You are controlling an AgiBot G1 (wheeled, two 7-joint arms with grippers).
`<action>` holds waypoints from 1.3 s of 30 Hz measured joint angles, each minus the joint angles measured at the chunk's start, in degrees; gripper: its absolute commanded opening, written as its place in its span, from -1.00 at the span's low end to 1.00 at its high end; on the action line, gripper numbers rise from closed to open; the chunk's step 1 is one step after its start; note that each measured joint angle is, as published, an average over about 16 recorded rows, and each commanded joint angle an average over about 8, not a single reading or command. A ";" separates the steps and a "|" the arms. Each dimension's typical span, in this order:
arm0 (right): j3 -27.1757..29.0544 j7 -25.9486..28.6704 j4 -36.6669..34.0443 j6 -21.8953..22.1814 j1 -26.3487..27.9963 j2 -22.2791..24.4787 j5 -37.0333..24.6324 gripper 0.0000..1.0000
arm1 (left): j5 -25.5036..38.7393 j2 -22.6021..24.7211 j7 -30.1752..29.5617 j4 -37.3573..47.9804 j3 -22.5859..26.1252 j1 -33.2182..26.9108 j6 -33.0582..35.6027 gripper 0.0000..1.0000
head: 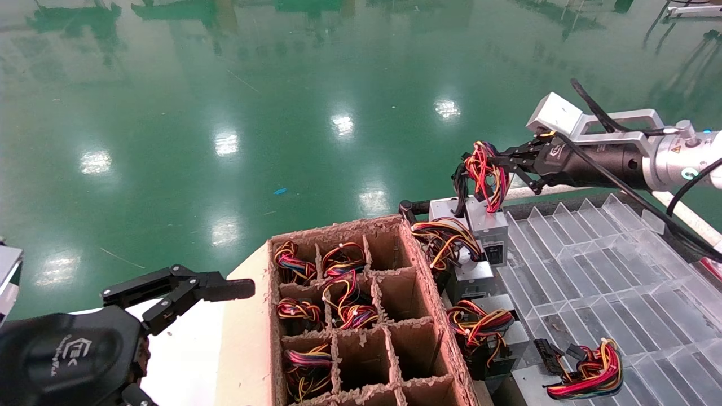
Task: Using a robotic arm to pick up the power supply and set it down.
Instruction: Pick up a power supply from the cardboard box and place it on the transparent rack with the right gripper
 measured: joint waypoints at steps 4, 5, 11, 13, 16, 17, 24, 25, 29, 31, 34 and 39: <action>0.64 -0.19 -0.17 -0.32 -0.79 0.75 0.92 -1.00 | 0.00 0.00 0.00 0.00 0.00 0.00 0.00 1.00; 0.80 -0.23 -0.21 -0.47 -0.97 0.97 1.16 -1.00 | 0.00 0.00 0.00 0.00 0.00 0.00 0.00 1.00; 1.78 -0.42 -0.42 -1.63 -1.97 2.71 2.56 -1.00 | 0.00 0.00 0.00 0.00 0.00 0.00 0.00 1.00; 2.10 -0.49 -0.46 -2.09 -2.26 3.40 3.01 -1.00 | 0.00 0.00 0.00 0.00 0.00 0.00 0.00 1.00; 2.54 -0.62 -0.50 -2.84 -2.67 4.46 3.64 -1.00 | 0.00 0.00 0.00 0.00 0.00 0.00 0.00 1.00; 2.67 -0.68 -0.50 -3.11 -2.81 4.81 3.83 -1.00 | 0.00 0.00 0.00 0.00 0.00 0.00 0.00 1.00; 3.40 -1.21 -0.38 -5.16 -3.63 7.04 4.87 -1.00 | 0.00 0.00 0.00 0.00 0.01 0.00 0.00 1.00; 3.47 -1.29 -0.36 -5.45 -3.73 7.33 4.98 -1.00 | 0.00 0.00 0.00 0.00 0.01 0.00 0.00 1.00; 3.74 -1.64 -0.29 -6.67 -4.12 8.48 5.36 -1.00 | -0.01 0.00 0.00 0.00 0.01 0.00 0.00 1.00; 3.86 -1.81 -0.27 -7.32 -4.32 9.06 5.52 -1.00 | -0.01 0.00 0.00 0.00 0.01 0.00 0.00 1.00; 4.01 -2.05 -0.24 -8.23 -4.58 9.88 5.74 -1.00 | -0.01 0.00 0.00 0.00 0.01 0.00 0.00 1.00; 4.22 -2.40 -0.21 -9.64 -5.00 11.09 6.02 -1.00 | -0.01 0.00 0.01 0.00 0.01 0.00 0.00 1.00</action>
